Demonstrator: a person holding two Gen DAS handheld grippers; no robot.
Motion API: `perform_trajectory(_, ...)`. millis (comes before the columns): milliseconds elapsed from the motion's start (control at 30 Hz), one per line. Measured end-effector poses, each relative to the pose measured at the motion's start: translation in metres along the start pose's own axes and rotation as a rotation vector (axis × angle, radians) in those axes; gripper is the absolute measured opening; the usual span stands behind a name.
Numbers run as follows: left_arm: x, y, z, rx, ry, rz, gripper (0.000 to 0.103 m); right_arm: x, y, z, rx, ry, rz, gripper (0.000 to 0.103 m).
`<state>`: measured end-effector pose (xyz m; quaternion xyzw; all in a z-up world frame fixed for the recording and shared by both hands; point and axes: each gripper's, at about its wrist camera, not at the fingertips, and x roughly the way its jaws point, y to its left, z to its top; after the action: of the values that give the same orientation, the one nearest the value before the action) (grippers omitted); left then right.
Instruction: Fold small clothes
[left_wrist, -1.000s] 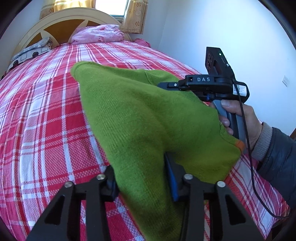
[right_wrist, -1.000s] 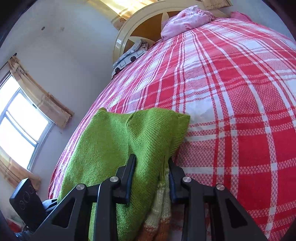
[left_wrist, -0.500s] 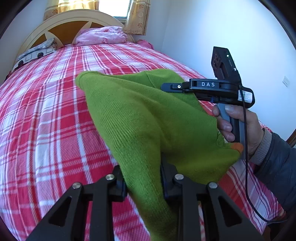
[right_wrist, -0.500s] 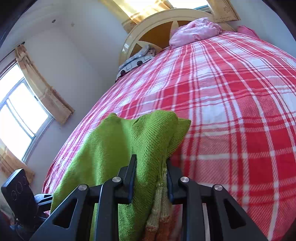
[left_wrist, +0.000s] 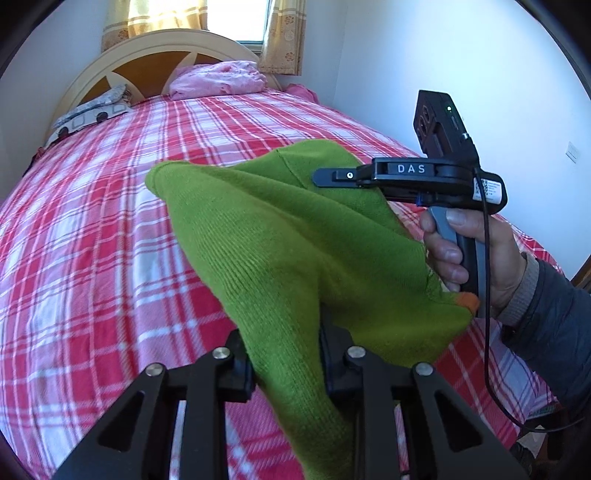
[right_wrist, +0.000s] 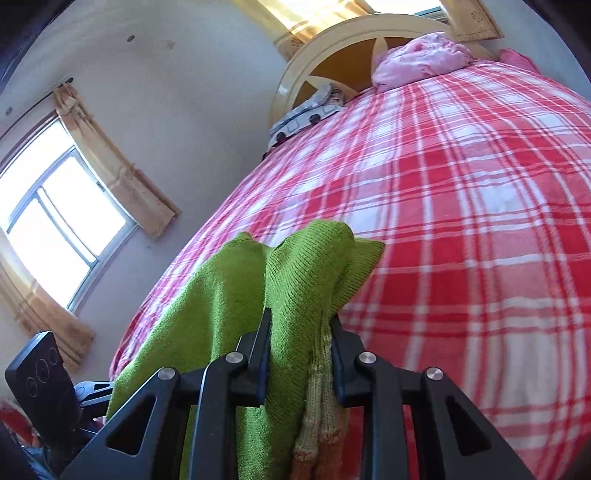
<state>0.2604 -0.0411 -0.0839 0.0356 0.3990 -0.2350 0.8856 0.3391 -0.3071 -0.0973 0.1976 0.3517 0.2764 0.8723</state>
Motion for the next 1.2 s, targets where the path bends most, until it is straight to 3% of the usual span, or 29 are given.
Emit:
perform_trajectory(700, -0.067, 0.065, -0.043, -0.082, -0.065, 0.127, 0.027, 0.064, 0.117, -0.011, -0.073, 0.076, 0.157, 0.026)
perform_trajectory(1200, -0.096, 0.105, -0.073, -0.147, -0.086, 0.219, 0.027, 0.121, 0.179, -0.016, -0.102, 0.142, 0.238, 0.026)
